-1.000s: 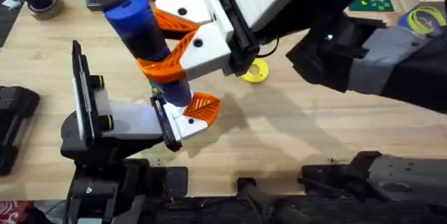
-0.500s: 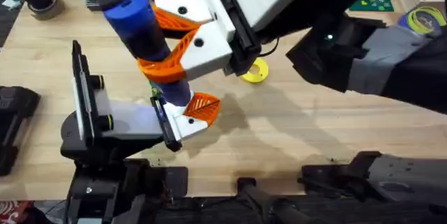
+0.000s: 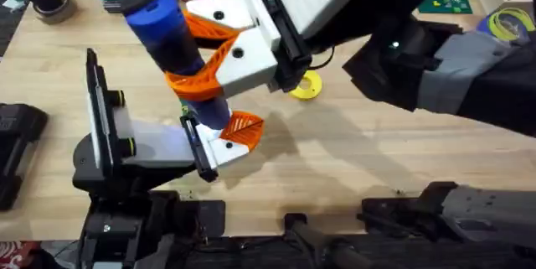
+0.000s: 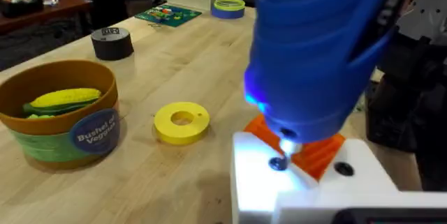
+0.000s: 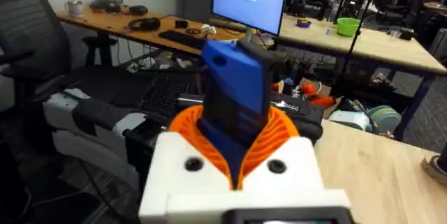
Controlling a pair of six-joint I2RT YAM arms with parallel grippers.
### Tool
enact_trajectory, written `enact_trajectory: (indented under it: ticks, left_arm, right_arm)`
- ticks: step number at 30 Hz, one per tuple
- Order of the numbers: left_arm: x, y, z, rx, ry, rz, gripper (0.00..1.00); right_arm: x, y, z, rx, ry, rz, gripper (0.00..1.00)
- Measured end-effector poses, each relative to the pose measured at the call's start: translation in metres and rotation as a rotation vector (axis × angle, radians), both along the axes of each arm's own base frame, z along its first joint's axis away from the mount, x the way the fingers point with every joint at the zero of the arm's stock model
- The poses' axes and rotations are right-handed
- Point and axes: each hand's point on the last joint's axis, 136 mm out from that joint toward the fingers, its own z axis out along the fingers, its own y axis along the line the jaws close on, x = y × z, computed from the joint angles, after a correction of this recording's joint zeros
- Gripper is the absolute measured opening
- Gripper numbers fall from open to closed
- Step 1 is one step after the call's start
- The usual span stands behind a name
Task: Pick up the gripper from the table and insert it into the empty holder that is missing its gripper. Then pick up a screw, insert it into the mounting hole, and use the screwdriver to tighten it. Finally, clean up the table by picking up the vegetable and placing it into the bucket.
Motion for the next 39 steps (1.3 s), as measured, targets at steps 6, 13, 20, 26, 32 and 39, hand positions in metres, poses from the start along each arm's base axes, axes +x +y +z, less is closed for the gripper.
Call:
enact_trajectory:
  ticks: [6, 13, 20, 26, 32, 39]
  left_arm:
    - [0.000, 0.000, 0.000, 0.000, 0.000, 0.000, 0.004]
    - [0.000, 0.000, 0.000, 0.000, 0.000, 0.000, 0.004]
    - [0.000, 0.000, 0.000, 0.000, 0.000, 0.000, 0.004]
    - [0.000, 0.000, 0.000, 0.000, 0.000, 0.000, 0.004]
    - [0.000, 0.000, 0.000, 0.000, 0.000, 0.000, 0.004]
    - [0.000, 0.000, 0.000, 0.000, 0.000, 0.000, 0.004]
  right_arm:
    - [0.000, 0.000, 0.000, 0.002, -0.006, -0.001, 0.024]
    - [0.000, 0.000, 0.000, 0.004, -0.010, -0.001, 0.024]
    - [-0.001, -0.001, 0.005, 0.030, -0.035, 0.000, 0.024]
    - [-0.003, -0.002, 0.010, 0.053, -0.054, 0.001, 0.024]
    - [-0.005, -0.006, 0.023, 0.102, -0.082, 0.004, 0.024]
    - [0.002, -0.010, 0.026, 0.094, -0.039, -0.009, 0.024]
